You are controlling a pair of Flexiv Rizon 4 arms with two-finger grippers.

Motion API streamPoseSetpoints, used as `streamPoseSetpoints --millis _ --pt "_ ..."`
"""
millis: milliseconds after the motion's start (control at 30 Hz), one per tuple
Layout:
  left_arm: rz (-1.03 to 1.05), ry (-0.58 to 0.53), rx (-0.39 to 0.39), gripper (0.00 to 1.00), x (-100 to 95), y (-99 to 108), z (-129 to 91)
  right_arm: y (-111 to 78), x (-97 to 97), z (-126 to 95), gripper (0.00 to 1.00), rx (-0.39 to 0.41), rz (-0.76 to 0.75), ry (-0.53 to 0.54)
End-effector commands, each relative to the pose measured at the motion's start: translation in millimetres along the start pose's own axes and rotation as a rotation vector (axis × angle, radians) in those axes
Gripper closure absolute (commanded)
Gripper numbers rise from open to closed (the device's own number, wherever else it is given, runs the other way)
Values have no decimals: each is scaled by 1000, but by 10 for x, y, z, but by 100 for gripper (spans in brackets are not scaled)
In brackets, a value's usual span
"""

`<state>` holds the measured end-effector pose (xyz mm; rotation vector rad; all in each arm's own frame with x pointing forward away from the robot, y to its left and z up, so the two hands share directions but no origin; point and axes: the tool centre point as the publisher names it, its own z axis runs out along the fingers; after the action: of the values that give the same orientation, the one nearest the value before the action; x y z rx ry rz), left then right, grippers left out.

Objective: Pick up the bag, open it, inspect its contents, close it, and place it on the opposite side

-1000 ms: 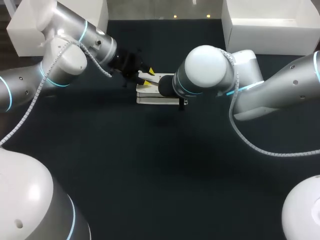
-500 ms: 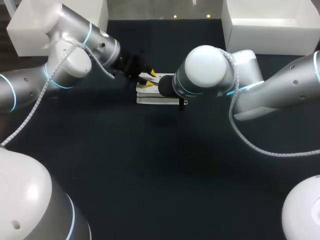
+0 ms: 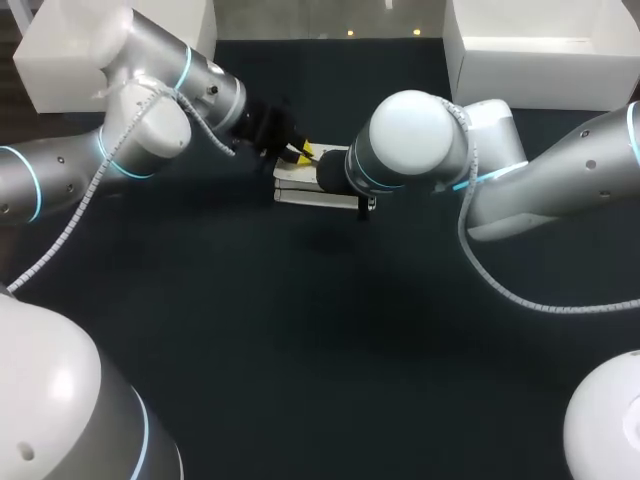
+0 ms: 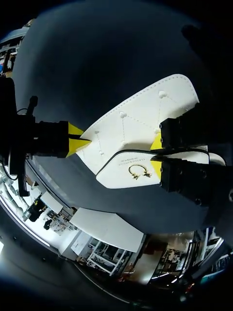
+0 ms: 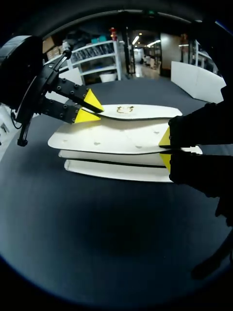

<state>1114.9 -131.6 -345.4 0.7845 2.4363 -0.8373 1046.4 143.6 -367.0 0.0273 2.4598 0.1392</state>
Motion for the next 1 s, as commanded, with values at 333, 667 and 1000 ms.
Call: streamPoseSetpoints --millis 333,667,1000 --pt "-123 56 41 100 -214 23 -104 1 25 11 100 -1 0 -5" --pt "-263 139 73 100 -439 80 -201 1 25 11 100 -1 0 -5" --pt "-320 169 65 100 -463 136 -195 1 25 11 100 -1 0 -5"
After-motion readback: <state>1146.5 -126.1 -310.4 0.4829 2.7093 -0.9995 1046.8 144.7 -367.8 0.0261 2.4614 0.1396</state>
